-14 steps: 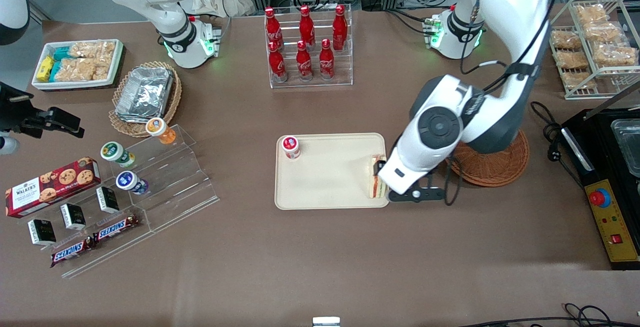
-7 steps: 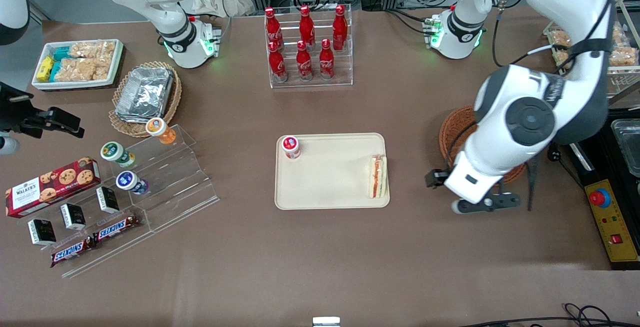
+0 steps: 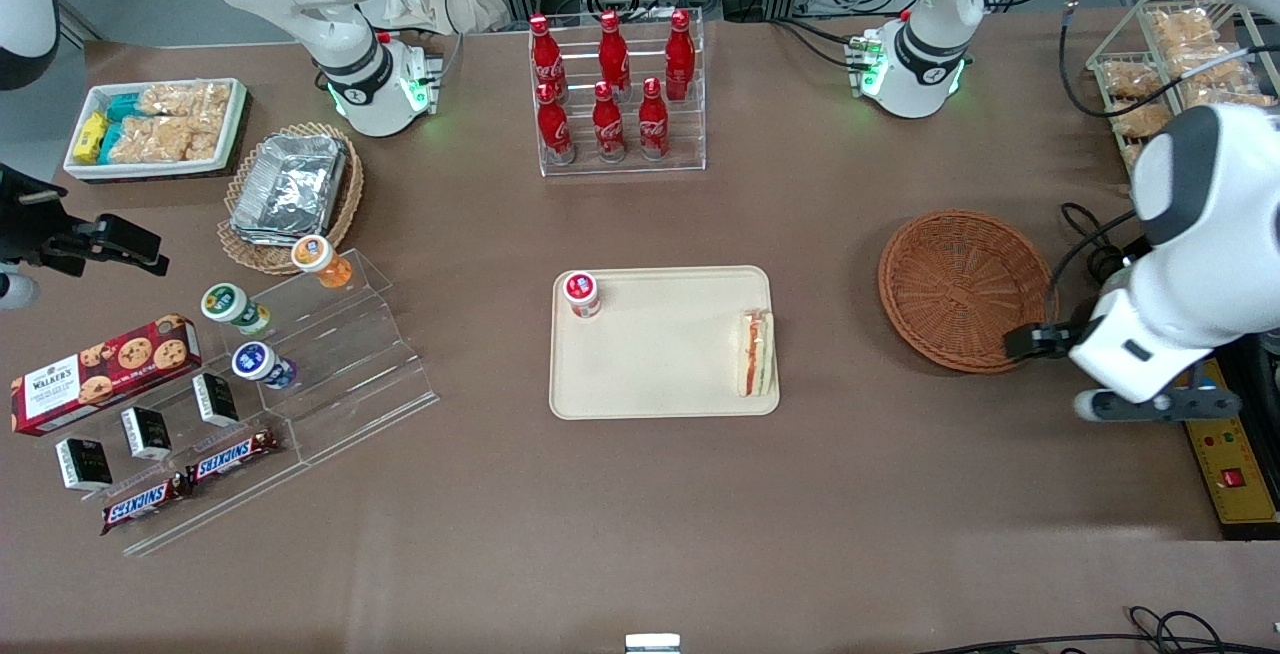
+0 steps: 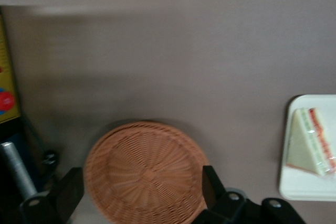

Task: Place sandwich from basket to tray

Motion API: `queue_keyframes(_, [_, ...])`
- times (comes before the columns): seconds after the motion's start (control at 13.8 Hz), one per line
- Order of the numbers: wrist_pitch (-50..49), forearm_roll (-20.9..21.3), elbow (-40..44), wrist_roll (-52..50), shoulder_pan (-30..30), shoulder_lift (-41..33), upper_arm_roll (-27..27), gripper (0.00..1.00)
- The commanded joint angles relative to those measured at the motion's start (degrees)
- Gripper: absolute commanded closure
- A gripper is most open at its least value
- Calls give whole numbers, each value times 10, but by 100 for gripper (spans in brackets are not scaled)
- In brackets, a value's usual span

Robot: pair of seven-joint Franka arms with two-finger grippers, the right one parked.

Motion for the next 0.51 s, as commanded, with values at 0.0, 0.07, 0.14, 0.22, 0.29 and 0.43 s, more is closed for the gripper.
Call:
queue_keyframes(0.0, [-28,-24,-18,48,-5,-53,39,0])
queue_keyframes(0.07, [-36,-35,-25,64,-6,-70,55,0])
queue_keyframes(0.14, [-39,-55,-32,73,-6,-88,65,0])
queue_keyframes(0.22, [-42,-75,-36,74,-5,-103,81,0])
queue_keyframes(0.29, [-44,-85,-34,73,-6,-108,89,0])
queue_keyframes(0.43, [-44,-102,-31,75,-2,-109,92,0])
